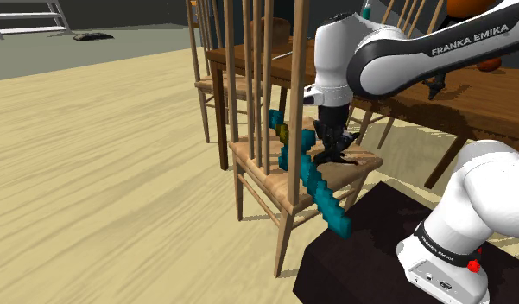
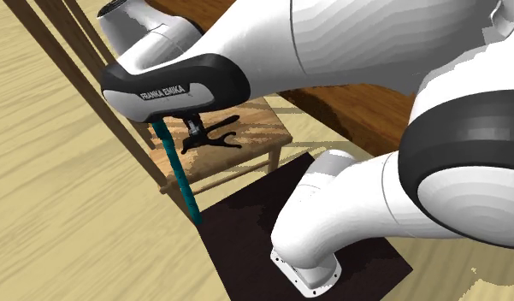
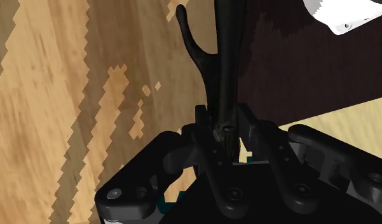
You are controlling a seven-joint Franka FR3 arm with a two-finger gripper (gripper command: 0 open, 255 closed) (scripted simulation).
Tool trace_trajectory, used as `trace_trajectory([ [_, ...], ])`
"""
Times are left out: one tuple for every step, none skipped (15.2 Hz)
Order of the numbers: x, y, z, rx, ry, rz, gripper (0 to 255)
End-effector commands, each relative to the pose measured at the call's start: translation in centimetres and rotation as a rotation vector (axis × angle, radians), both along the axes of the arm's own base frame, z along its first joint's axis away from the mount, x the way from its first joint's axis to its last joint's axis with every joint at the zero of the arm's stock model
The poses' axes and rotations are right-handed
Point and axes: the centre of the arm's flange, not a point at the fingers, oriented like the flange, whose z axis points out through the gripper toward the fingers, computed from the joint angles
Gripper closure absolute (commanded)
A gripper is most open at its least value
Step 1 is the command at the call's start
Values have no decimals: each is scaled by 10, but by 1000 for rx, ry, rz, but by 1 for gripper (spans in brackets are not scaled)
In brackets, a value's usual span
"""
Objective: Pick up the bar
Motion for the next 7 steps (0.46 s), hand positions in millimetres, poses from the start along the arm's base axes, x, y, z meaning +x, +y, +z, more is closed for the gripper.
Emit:
trace_trajectory([
  [1, 0, 12, 0, 0, 0, 255],
  [1, 0, 17, 0, 0, 0, 255],
  [1, 0, 22, 0, 0, 0, 255],
  [1, 0, 28, 0, 0, 0, 255],
  [1, 0, 33, 0, 0, 0, 255],
  [1, 0, 34, 0, 0, 0, 255],
  [1, 0, 34, 0, 0, 0, 255],
])
